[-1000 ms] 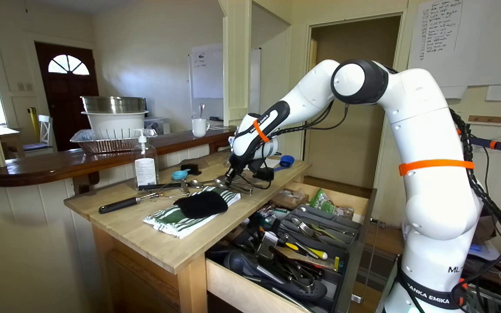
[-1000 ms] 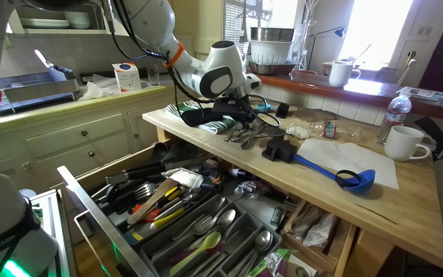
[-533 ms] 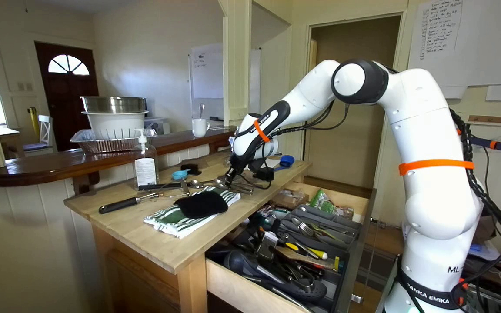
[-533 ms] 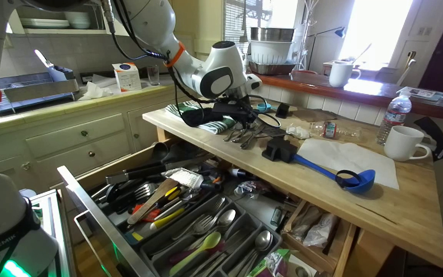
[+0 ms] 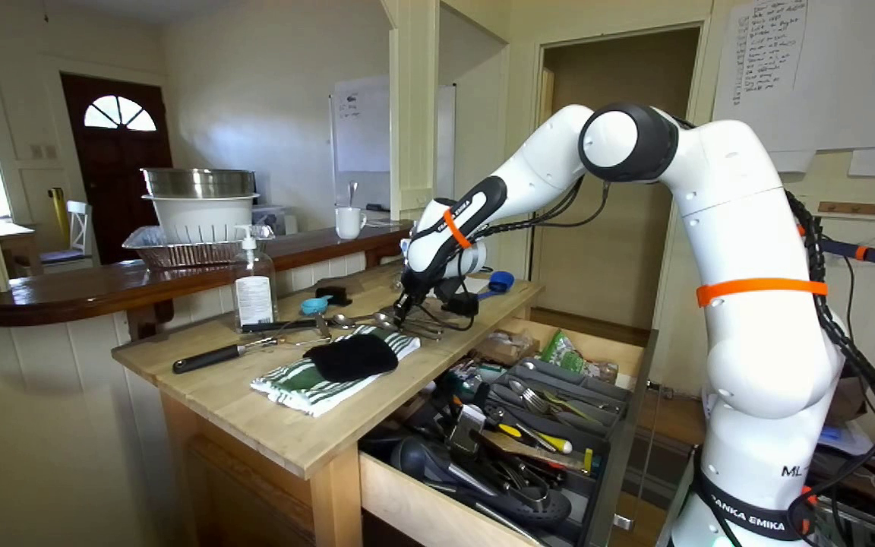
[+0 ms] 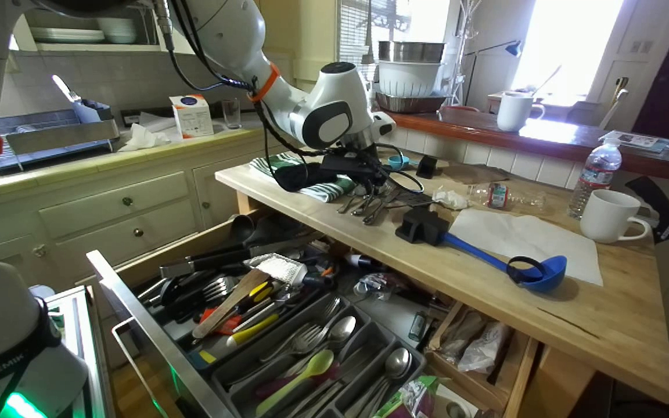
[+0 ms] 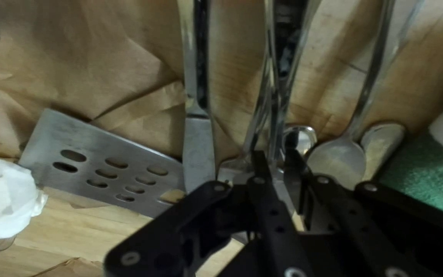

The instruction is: Put the spoon in the drawer

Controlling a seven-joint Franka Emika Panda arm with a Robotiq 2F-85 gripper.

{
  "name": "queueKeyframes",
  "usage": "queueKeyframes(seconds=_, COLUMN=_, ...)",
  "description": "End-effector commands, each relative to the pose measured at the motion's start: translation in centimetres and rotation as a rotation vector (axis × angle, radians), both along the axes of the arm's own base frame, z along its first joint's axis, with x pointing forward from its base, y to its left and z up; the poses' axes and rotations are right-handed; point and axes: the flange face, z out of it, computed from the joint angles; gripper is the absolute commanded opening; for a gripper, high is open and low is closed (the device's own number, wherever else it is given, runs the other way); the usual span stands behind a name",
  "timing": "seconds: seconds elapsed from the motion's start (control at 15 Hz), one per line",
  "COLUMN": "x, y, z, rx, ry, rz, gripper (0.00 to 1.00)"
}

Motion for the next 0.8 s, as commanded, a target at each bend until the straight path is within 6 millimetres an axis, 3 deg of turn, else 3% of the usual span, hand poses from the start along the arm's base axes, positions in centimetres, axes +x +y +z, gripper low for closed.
queueKeyframes(seconds=0.0, x=0.0, y=-0.3, z=-1.4, rx=0.006, ry=0.024, rz=0.001, gripper=0.02)
queueKeyframes(seconds=0.27, x=-0.1, y=-0.2, z=0.1, rx=0.011, ry=0.011, rz=-0.001, gripper=0.02)
queueKeyframes(seconds=0.53, x=-1.0, y=1.3, z=5.8, rx=0.045, ry=-0.045, rz=-0.009, gripper=0.02)
queueKeyframes(seconds=0.73, x=-2.4, y=1.5, z=9.0, rx=0.083, ry=-0.071, rz=-0.035, gripper=0.02)
